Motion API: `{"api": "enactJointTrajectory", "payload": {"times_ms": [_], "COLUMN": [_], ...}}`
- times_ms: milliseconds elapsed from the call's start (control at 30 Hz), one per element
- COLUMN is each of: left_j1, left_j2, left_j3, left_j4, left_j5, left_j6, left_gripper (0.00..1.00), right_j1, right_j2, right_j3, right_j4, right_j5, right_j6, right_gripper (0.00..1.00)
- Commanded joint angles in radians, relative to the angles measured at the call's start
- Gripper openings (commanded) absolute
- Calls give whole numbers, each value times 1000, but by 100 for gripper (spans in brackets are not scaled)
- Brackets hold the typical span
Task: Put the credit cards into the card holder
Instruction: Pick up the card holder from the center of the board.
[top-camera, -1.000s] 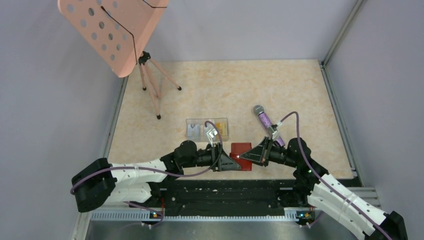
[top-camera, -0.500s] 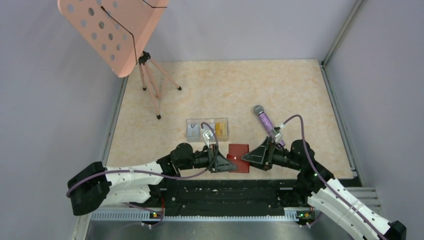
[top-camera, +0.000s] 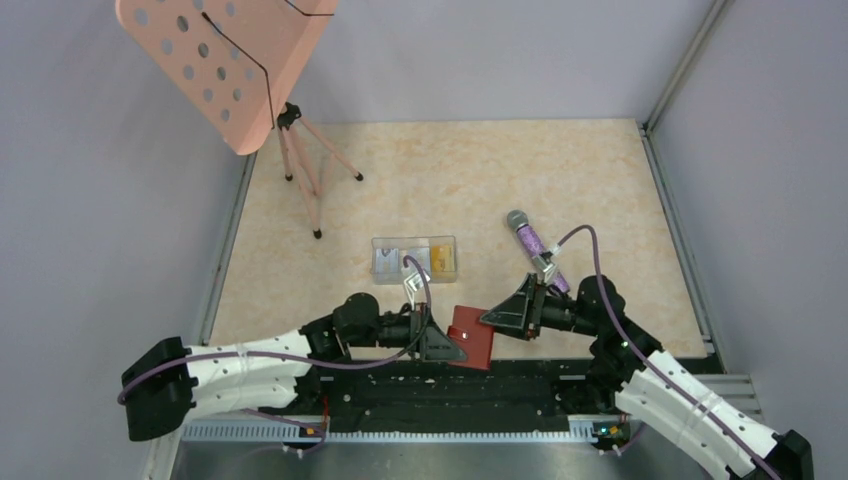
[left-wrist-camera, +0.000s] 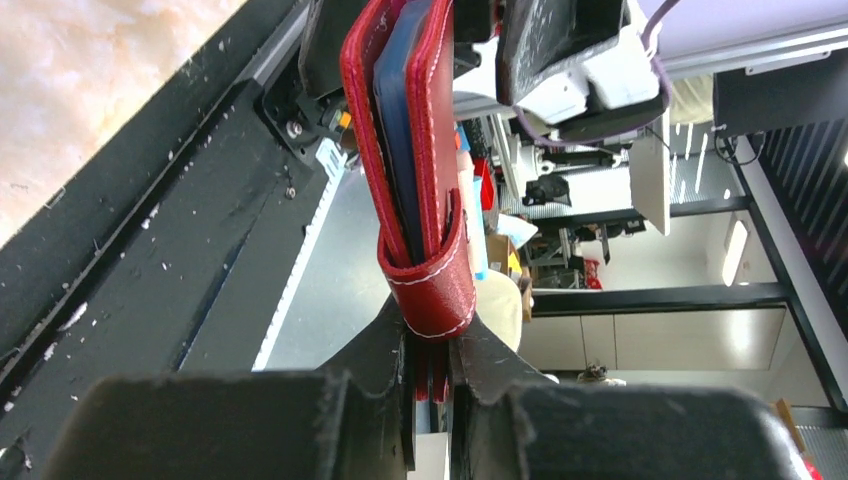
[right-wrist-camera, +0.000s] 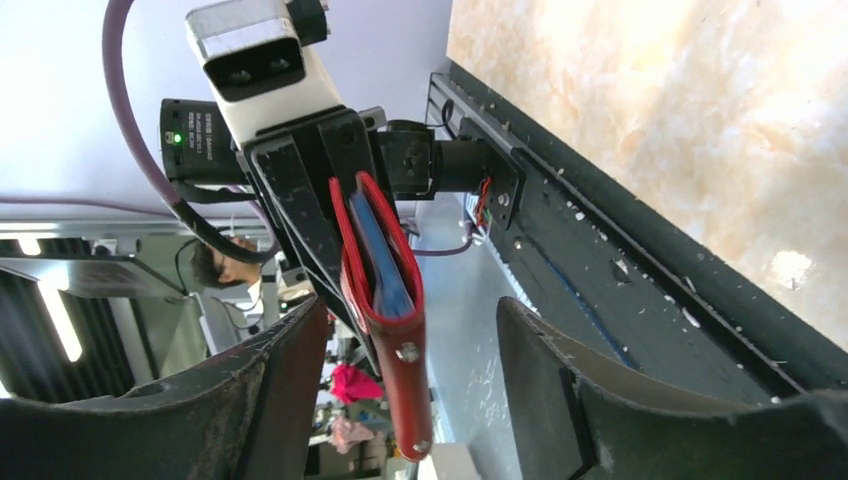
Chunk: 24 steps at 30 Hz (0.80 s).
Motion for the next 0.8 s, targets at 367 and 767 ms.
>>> {"api": "enactJointTrajectory", "payload": {"times_ms": [367, 767], "left_j1": [-57, -57], "left_j2": [52, -6], "left_j3": [2, -28], "left_j4": [59, 46], "left_j5": [-29, -68], "left_j6": [26, 23], "left_gripper": [0, 0], "right_j1": [11, 14], "right_j2": [132, 92], "right_j3": [46, -67], "right_j4": [185, 349], "right_j5": [-160, -171], "right_j6": [-3, 119], "right_gripper": [24, 43]}}
